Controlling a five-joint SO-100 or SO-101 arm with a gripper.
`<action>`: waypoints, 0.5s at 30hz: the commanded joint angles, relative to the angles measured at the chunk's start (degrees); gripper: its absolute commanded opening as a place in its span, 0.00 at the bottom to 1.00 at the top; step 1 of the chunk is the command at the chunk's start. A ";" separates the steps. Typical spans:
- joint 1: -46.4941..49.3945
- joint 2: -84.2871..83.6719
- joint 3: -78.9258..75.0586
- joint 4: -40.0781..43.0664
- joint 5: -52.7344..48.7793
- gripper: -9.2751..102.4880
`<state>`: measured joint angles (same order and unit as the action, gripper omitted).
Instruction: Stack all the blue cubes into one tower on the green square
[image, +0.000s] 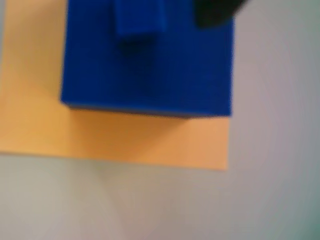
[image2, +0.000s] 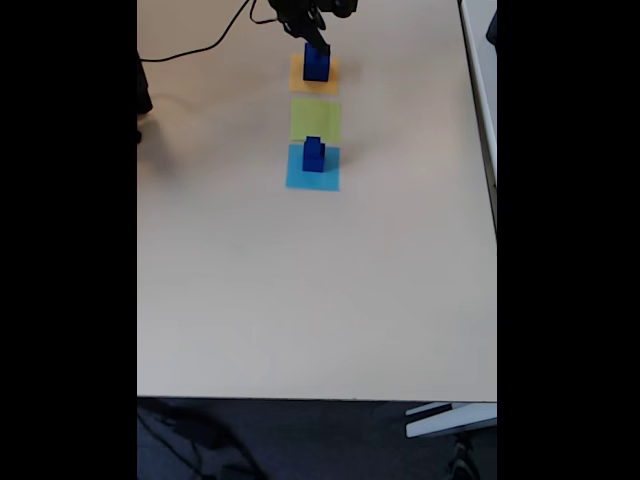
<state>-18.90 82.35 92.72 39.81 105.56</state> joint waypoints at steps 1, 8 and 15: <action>-1.23 0.18 -0.62 -0.44 1.32 0.29; -1.32 -0.97 -1.14 -0.35 1.23 0.29; -0.70 -1.85 -1.41 -0.35 0.18 0.30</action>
<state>-19.95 79.89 92.90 39.81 106.44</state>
